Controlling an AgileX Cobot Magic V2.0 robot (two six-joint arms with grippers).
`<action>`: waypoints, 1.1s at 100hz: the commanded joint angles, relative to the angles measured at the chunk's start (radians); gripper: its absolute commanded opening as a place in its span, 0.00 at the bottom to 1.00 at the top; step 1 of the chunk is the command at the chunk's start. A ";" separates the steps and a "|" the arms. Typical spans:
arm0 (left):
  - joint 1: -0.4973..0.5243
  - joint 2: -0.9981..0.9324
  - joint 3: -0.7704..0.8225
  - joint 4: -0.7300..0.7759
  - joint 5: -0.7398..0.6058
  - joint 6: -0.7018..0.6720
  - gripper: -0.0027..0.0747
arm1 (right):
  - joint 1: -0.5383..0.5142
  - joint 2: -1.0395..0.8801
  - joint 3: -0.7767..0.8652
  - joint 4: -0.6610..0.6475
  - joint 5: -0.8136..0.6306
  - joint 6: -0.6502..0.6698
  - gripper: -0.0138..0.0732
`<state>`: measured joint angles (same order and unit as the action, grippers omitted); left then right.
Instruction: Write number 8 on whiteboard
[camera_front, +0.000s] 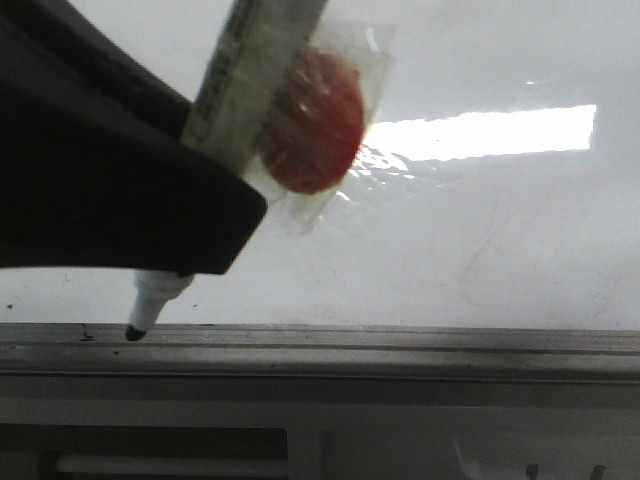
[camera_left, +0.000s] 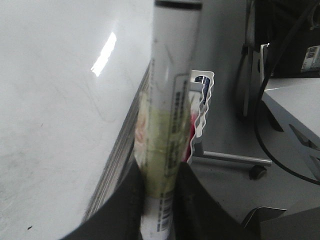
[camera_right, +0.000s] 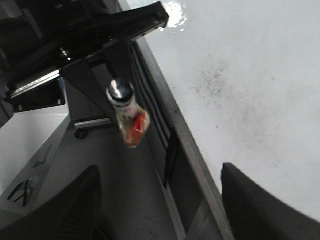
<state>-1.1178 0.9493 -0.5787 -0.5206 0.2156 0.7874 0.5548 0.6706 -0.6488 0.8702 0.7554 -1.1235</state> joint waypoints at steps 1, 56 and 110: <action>-0.012 -0.013 -0.036 -0.009 -0.068 0.006 0.01 | 0.053 0.060 -0.058 0.066 -0.055 -0.039 0.68; -0.012 -0.013 -0.036 -0.009 -0.080 0.006 0.01 | 0.293 0.305 -0.145 0.092 -0.242 -0.041 0.52; -0.012 -0.013 -0.036 -0.009 -0.108 0.006 0.01 | 0.293 0.295 -0.145 0.086 -0.252 -0.041 0.10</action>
<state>-1.1224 0.9493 -0.5787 -0.5366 0.2011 0.7742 0.8447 0.9838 -0.7573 0.9189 0.5437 -1.1704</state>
